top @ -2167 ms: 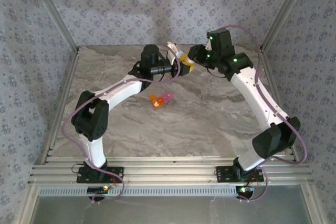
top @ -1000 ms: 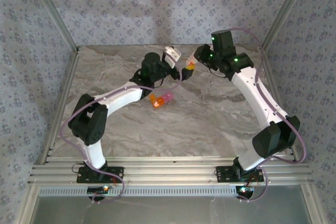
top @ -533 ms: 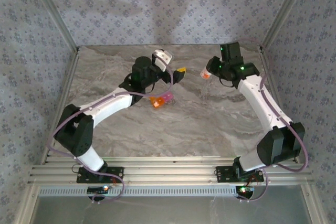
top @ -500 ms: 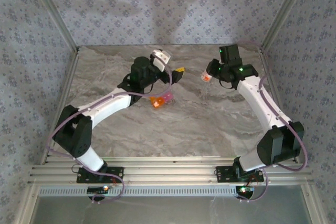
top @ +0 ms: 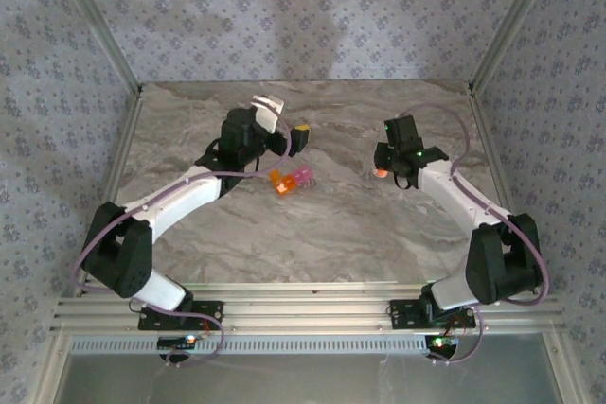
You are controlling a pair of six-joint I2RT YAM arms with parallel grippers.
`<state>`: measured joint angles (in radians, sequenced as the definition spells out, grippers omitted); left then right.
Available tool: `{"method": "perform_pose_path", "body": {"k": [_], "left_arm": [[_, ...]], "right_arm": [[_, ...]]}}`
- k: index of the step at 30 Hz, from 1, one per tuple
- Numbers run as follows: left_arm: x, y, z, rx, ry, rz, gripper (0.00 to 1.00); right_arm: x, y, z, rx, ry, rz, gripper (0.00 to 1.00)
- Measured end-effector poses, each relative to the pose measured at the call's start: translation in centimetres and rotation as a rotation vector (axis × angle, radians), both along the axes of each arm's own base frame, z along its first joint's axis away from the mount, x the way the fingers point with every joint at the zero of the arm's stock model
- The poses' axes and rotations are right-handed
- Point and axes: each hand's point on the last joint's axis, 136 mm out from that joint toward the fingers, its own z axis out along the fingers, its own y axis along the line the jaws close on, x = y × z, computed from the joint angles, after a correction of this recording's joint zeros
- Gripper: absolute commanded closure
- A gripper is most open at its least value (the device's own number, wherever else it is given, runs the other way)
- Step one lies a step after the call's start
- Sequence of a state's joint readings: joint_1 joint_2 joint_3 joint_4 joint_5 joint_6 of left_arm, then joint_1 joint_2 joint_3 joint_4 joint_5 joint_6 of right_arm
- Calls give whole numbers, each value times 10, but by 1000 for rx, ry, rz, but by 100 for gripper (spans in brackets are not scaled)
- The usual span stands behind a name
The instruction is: Sort the pills into containers
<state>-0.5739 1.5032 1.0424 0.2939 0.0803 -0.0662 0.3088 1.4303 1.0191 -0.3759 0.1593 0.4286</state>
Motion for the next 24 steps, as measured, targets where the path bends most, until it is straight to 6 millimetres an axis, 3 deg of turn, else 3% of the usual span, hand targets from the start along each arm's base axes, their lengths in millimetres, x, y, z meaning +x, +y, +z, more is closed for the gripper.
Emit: {"method": "perform_pose_path", "body": {"k": [6,12,24], "left_arm": [[-4,6,-7,-6,57,16,0],[-5,26,-14,-46,94,80,0],[3,67,-18,-176,115,302,0]], "right_arm": [[-5,-6,-21,-31,-12,-7,76],[-11,-7,-37,-48,-13,-7,72],[-18,-7,-52,-72,-7,4,39]]}}
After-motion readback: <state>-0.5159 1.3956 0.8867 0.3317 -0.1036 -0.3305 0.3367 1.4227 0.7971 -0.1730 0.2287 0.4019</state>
